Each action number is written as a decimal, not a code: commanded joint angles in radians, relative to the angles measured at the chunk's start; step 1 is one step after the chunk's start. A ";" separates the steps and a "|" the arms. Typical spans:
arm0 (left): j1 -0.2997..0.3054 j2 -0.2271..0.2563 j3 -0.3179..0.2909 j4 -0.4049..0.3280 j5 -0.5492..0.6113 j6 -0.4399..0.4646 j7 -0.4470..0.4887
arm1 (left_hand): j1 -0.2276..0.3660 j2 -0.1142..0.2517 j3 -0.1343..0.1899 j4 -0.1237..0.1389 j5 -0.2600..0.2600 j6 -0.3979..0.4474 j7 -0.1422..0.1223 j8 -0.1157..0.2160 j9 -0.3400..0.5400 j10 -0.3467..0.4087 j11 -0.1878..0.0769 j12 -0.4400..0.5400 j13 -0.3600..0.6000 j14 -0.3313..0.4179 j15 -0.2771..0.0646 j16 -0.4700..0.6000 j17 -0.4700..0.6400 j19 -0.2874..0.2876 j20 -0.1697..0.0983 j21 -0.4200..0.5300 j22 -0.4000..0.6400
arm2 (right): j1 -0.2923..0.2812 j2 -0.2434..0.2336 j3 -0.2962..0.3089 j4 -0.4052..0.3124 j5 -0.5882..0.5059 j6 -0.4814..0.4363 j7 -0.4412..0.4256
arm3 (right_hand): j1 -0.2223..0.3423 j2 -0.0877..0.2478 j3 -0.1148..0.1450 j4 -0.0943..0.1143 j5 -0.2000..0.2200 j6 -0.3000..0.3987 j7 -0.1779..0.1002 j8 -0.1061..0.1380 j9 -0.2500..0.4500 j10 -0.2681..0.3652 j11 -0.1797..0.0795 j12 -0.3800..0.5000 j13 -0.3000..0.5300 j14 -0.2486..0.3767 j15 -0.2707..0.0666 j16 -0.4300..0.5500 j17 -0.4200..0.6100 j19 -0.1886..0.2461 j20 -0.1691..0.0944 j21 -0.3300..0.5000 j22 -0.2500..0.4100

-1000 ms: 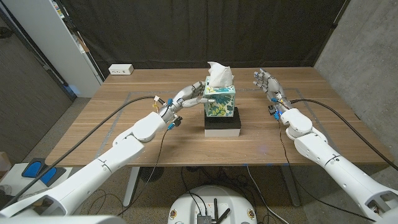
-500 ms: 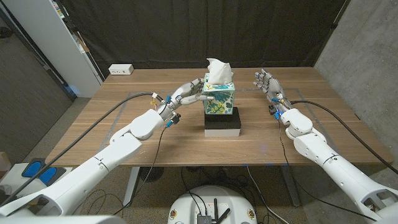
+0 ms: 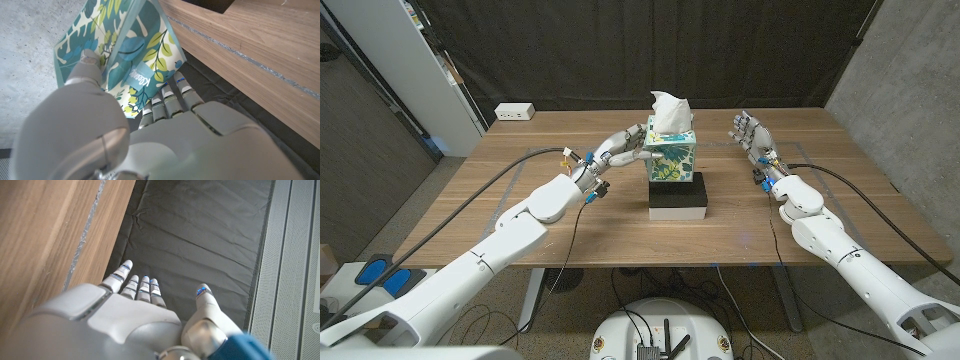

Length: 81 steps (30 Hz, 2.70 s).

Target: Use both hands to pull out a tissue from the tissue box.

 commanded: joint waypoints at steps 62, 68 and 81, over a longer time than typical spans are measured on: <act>-0.051 -0.036 0.022 0.070 -0.014 -0.050 -0.039 | -0.005 0.012 0.010 -0.013 0.011 -0.021 -0.004 0.032 0.018 -0.022 0.000 -0.018 0.034 -0.037 -0.023 -0.012 0.000 -0.004 -0.007 -0.002 0.003 | -0.369 -0.128 0.131 -0.339 -0.032 -0.003 -0.189 | -0.083 0.017 -0.003 0.071 0.021 -0.093 -0.014 0.016 -0.002 -0.107 -0.009 0.014 -0.005 -0.093 -0.013 0.007 -0.013 -0.089 -0.016 0.000 -0.002; -0.053 -0.038 0.023 0.073 -0.015 -0.051 -0.041 | -0.005 0.012 0.010 -0.013 0.011 -0.023 -0.004 0.034 0.019 -0.024 -0.001 -0.020 0.036 -0.040 -0.021 -0.012 0.000 -0.004 -0.008 -0.001 0.003 | -0.398 -0.110 0.142 -0.341 -0.020 0.024 -0.195 | -0.079 0.015 -0.002 0.068 0.021 -0.081 -0.009 0.021 -0.002 -0.093 -0.005 0.020 -0.005 -0.084 -0.013 0.011 -0.016 -0.084 -0.013 0.003 -0.002; -0.055 -0.043 0.025 0.079 -0.018 -0.059 -0.044 | -0.002 0.014 0.012 -0.015 0.012 -0.028 -0.003 0.039 0.021 -0.026 0.000 -0.022 0.042 -0.043 -0.022 -0.012 -0.001 -0.001 -0.015 0.000 0.004 | -0.448 -0.102 0.160 -0.374 -0.043 0.040 -0.224 | -0.074 0.016 0.001 0.064 0.021 -0.077 -0.008 0.022 -0.002 -0.088 -0.001 0.021 -0.006 -0.082 -0.010 0.012 -0.020 -0.081 -0.010 0.004 -0.002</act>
